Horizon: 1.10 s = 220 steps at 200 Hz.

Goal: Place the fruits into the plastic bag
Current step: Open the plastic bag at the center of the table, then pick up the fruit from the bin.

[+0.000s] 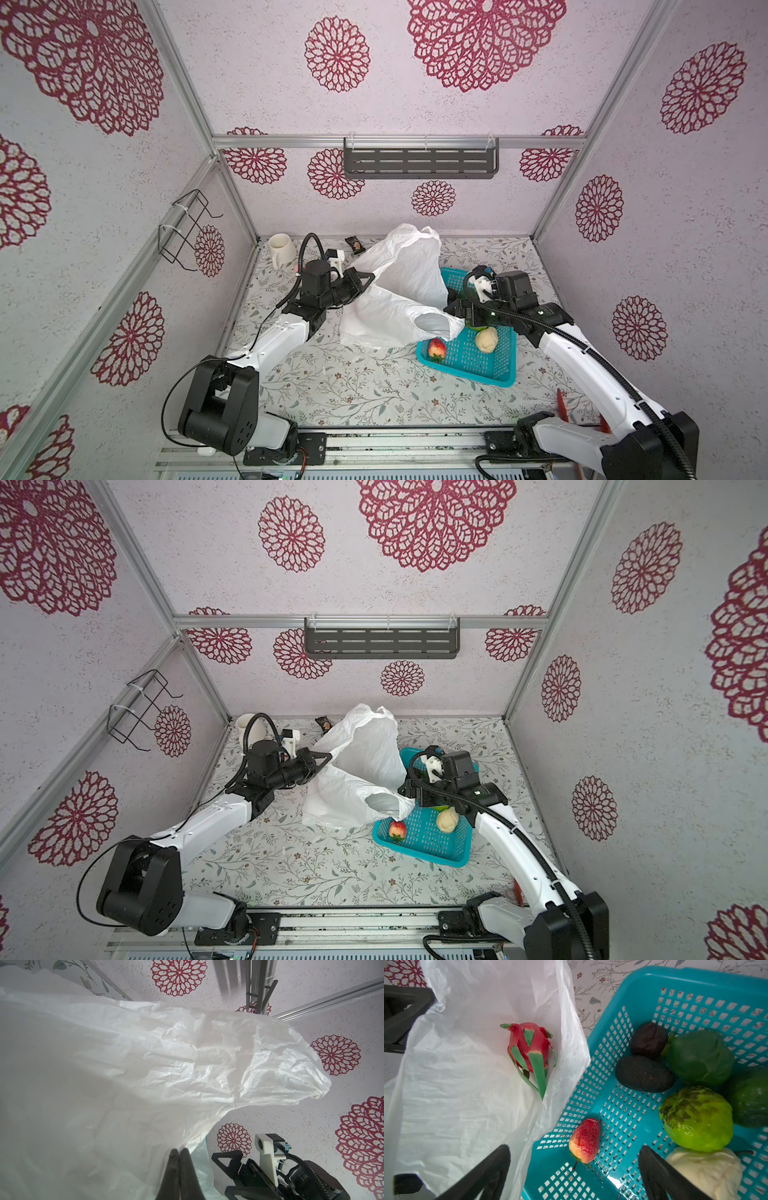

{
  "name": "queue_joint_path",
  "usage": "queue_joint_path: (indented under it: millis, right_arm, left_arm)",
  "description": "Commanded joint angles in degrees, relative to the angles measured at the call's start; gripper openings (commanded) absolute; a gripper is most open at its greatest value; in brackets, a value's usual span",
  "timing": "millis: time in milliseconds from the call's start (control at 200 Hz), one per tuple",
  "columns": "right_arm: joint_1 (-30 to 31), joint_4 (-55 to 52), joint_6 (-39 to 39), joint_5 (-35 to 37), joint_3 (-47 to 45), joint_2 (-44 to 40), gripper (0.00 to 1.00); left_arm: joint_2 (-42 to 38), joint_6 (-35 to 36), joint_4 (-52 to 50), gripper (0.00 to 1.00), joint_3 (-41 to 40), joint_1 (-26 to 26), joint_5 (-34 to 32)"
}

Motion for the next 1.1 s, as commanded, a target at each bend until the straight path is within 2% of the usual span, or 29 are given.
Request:
queue_joint_path:
  millis: [0, 65, 110, 180, 335, 505, 685, 766, 931, 1096]
  right_arm:
    - [-0.45, 2.11, 4.26, 8.77, 1.53, -0.46, 0.99]
    - [-0.49, 1.24, 7.48, 16.90, 2.60, 1.05, 0.99]
    - [-0.50, 1.42, 8.36, 18.75, 3.12, 2.17, 0.99]
    - [-0.50, 3.73, 10.15, 18.38, 3.14, 3.37, 0.99]
    - [-0.43, 11.64, 13.40, 11.75, 3.31, 5.21, 0.99]
    - [-0.50, 15.85, 15.31, 12.46, 5.92, 6.84, 0.99]
    - [-1.56, 5.97, 16.91, 28.54, 10.34, 6.98, 0.99]
    - [-2.87, 2.06, 18.88, 31.58, 8.55, 5.30, 0.99]
    - [-6.82, -2.33, 17.48, 25.16, 0.68, 3.94, 0.97]
    - [-7.09, -3.79, 14.57, 18.86, -5.30, 6.46, 0.94]
  left_arm:
    - [-0.28, 1.07, -1.05, 0.00, 0.56, 0.56, -1.70]
    - [-0.35, 2.28, -2.30, 0.00, 1.04, 0.14, -1.43]
    - [-0.12, 3.11, -3.20, 0.00, 1.51, -0.31, -0.72]
    - [0.34, 3.76, -3.55, 0.00, 2.03, -0.92, 0.73]
    - [1.15, 4.00, -3.58, 0.00, 2.75, -2.30, 2.15]
    - [1.82, 3.89, -3.60, 0.00, 3.18, -3.24, 1.84]
    - [1.28, 3.47, -2.59, 0.00, 3.04, -3.17, 1.99]
    - [0.83, 3.00, -2.18, 0.00, 3.04, -3.05, 1.34]
    - [0.23, 3.04, -1.53, 0.00, 3.21, -2.95, 0.34]
    - [0.11, 6.29, -6.25, 0.00, 4.52, -3.09, -0.80]
